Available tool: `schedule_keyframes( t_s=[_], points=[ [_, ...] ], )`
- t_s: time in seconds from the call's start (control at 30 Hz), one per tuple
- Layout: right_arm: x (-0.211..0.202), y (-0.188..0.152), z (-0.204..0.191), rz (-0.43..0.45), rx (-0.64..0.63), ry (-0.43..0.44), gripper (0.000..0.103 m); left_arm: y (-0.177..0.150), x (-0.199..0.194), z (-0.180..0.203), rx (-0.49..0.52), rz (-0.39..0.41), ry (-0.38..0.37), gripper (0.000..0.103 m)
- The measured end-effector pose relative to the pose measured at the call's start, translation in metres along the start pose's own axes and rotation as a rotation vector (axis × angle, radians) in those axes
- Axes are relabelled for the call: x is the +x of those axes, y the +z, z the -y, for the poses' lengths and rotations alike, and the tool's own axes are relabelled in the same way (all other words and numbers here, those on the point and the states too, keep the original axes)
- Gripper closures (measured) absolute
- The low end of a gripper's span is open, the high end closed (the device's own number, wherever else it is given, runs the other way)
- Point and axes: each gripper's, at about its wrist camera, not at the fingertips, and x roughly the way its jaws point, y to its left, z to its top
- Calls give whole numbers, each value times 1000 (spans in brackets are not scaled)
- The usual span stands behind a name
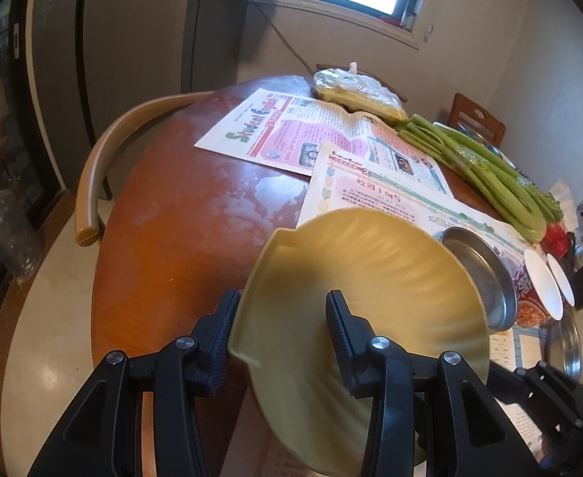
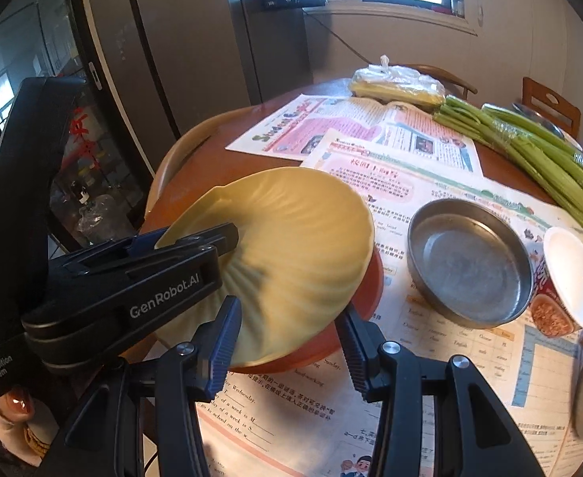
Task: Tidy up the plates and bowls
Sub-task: 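Lift the yellow shell plate with the left tool over the terracotta plate, then lower the yellow plate onto the terracotta plate and open the left tool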
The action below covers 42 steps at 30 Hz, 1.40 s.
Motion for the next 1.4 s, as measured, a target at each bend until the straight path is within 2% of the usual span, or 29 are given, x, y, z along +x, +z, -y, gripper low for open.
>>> schedule_keyframes(
  t_s=[0.37, 0.97, 1.4],
  points=[
    [18, -9, -5, -54, 27, 44, 54, 3, 5, -3, 35, 18, 49, 58],
    [5, -12, -10, -41, 2, 17, 53, 10, 16, 11, 100, 21, 89, 56],
    [-9, -15, 9, -18, 50, 9, 53, 9, 27, 19, 130, 13, 134, 56]
  ],
)
